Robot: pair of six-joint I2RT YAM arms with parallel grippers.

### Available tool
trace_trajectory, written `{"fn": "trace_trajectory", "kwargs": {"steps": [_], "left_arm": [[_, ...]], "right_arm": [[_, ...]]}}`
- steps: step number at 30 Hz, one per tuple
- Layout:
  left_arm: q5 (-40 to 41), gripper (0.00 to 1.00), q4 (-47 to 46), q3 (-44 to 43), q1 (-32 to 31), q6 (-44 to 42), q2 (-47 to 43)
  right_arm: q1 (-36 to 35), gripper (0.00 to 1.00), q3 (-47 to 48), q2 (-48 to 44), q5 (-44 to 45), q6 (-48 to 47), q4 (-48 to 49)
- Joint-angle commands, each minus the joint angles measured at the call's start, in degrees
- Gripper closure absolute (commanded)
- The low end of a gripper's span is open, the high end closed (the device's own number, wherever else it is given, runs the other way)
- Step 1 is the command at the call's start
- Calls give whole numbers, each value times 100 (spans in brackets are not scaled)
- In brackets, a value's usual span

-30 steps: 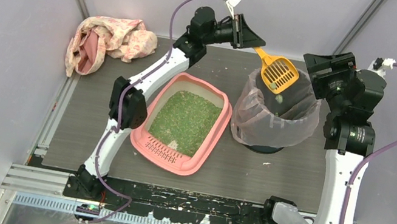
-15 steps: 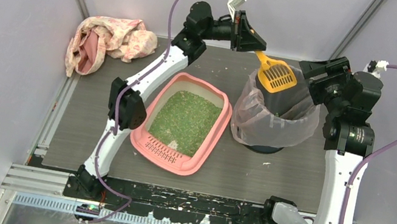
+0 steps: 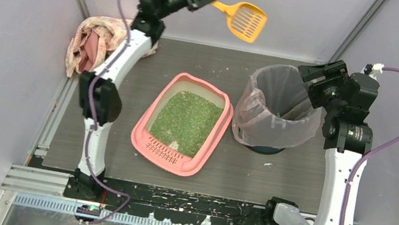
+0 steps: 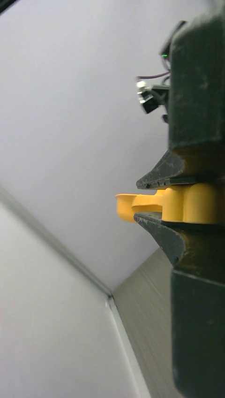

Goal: Clean the litter box

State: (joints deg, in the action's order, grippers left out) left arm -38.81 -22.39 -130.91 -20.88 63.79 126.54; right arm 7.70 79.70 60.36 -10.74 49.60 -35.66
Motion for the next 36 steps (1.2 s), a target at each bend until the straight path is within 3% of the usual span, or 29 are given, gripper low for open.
{"fn": "trace_trajectory", "kwargs": {"steps": [1, 4, 6, 13, 15, 21, 25, 26, 27, 28, 29, 30, 31, 36], "left_arm": [[662, 100, 786, 1073, 527, 363, -1456], [676, 100, 3035, 1660, 757, -553, -2133], [702, 100, 3524, 2496, 793, -1047, -2687], [734, 100, 3505, 5931, 749, -1777, -4444], [731, 100, 3489, 6548, 726, -2078, -4672], [951, 100, 2841, 7489, 726, -2460, -4775], [852, 100, 2934, 7250, 710, -2604, -4606], [744, 95, 2950, 7206, 709, -2622, -4587], [687, 79, 2981, 7169, 706, -2614, -4584], [702, 53, 3036, 7153, 702, -2560, -4589], [743, 35, 3180, 7130, 698, -2511, -4596], [769, 11, 3307, 7093, 700, -2500, -4614], [829, 2, 3442, 7081, 700, -2488, -4637], [1108, 0, 3783, 7081, 690, -2602, -4914]], "right_arm": [[55, 30, 25, -146, 80, -120, 262], [64, 30, -54, -147, 95, -84, 380], [64, 30, -136, -136, 96, -37, 456], [64, 30, -434, -45, -72, 260, 723], [63, 30, -486, -2, -152, 359, 776], [64, 30, -743, -25, -350, 537, 933], [64, 30, -970, -130, -447, 660, 1025], [64, 30, -1013, -157, -450, 664, 1026], [65, 30, -1053, -191, -454, 659, 1030], [65, 30, -1072, -215, -443, 641, 1028], [65, 30, -1085, -233, -419, 609, 1017], [65, 30, -1084, -235, -400, 584, 996], [62, 30, -1068, -235, -394, 552, 991], [62, 30, -1081, -213, -395, 544, 1035]]}}
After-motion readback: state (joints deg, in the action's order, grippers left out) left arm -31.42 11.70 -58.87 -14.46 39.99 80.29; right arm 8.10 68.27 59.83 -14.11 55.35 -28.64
